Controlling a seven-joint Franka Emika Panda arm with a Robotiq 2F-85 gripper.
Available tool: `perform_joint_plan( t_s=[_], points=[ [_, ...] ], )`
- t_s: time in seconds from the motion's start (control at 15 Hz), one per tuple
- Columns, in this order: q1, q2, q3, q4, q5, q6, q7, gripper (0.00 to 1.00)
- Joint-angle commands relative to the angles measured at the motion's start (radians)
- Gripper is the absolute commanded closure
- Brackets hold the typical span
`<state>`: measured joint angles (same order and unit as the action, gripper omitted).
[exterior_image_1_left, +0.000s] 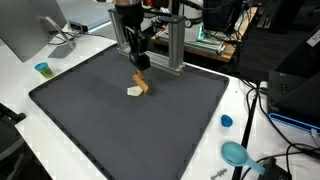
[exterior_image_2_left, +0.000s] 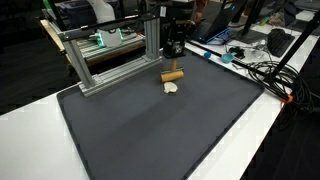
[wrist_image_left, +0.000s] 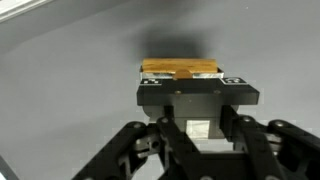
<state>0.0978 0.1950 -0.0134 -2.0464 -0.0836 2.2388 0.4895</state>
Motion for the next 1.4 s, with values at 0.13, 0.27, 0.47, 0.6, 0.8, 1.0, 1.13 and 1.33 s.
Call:
perform_joint_plan(
  t_s=[0.13, 0.27, 0.47, 0.6, 0.8, 1.0, 1.13, 1.33],
  points=[
    [0.007, 0.018, -0.018, -0.008, -0.073, 0.036, 0.135, 0.79],
    [-0.001, 0.022, -0.024, -0.013, -0.060, 0.072, 0.147, 0.79],
    [-0.027, 0.045, -0.034, -0.010, -0.030, 0.127, 0.100, 0.79],
    [-0.046, 0.074, -0.032, 0.004, 0.007, 0.120, 0.049, 0.79],
    [-0.066, 0.103, -0.024, 0.017, 0.075, 0.127, -0.031, 0.79],
    [-0.078, 0.126, -0.036, 0.037, 0.089, 0.142, -0.048, 0.79],
    [-0.087, 0.144, -0.043, 0.062, 0.093, 0.131, -0.059, 0.79],
    [-0.092, 0.171, -0.047, 0.092, 0.094, 0.125, -0.066, 0.79]
  ],
)
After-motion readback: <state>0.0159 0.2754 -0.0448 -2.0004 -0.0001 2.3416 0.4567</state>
